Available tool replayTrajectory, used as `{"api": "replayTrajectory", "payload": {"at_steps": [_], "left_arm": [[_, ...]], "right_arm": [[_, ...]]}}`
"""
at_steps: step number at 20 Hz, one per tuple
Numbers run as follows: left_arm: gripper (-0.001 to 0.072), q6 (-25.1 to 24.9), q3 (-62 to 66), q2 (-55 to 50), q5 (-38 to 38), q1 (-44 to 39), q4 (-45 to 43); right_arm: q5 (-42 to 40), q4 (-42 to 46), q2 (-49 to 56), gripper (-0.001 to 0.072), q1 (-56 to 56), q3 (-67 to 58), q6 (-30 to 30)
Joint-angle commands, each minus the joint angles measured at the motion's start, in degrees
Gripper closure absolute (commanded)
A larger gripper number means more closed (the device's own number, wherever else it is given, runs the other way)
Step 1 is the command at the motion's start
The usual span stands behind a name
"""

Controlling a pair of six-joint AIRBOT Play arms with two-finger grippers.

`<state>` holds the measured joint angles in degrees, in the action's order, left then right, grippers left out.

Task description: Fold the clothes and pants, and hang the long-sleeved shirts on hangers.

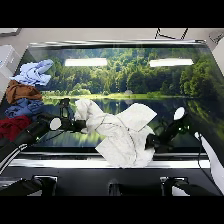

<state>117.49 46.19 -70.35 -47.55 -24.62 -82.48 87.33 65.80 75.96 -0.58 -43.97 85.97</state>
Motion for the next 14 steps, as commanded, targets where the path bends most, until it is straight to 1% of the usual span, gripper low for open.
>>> {"api": "replayTrajectory", "payload": {"at_steps": [1, 5, 7, 8, 9, 10, 11, 12, 14], "left_arm": [[0.0684, -0.5, 0.0, 0.0, -0.2, 0.2, 0.0], [0.0684, -0.5, 0.0, 0.0, -0.3, 0.2, 0.0], [0.0684, -0.5, 0.0, 0.0, -0.5, 0.2, 0.0], [0.0684, -0.5, 0.0, 0.0, -0.7, 0.2, 0.0], [0.0684, -0.5, 0.0, 0.0, -0.8, 0.2, 0.0], [0.0685, -0.6, 0.0, 0.0, -1.0, 0.3, 0.0], [0.0685, -0.7, 0.0, 0.0, -1.0, 0.3, 0.0], [0.0685, -1.8, 0.1, 0.2, -1.1, 0.3, 0.0], [0.0685, -7.3, 1.7, 1.7, -1.1, 0.7, -0.1]], "right_arm": [[-1.8, -3.4, -0.9, 0.0015, 0.0, 8.1, -1.4], [-6.1, -9.9, -0.9, 0.0015, 0.0, 12.3, -2.6], [-9.2, -13.1, -0.9, 0.0028, 0.0, 13.1, -2.6], [-10.2, -14.1, -0.9, 0.0084, 0.0, 13.4, -2.2], [-11.0, -14.8, -0.9, 0.0198, 0.0, 13.5, -2.2], [-11.4, -14.9, -0.9, 0.0397, 0.0, 13.5, -2.0], [-11.3, -15.1, -1.0, 0.0645, 0.0, 13.4, -2.0], [-10.8, -16.0, -1.0, 0.0667, 0.0, 13.1, -2.8], [-10.2, -15.7, -2.4, 0.0668, 0.0, 10.0, -3.8]]}}
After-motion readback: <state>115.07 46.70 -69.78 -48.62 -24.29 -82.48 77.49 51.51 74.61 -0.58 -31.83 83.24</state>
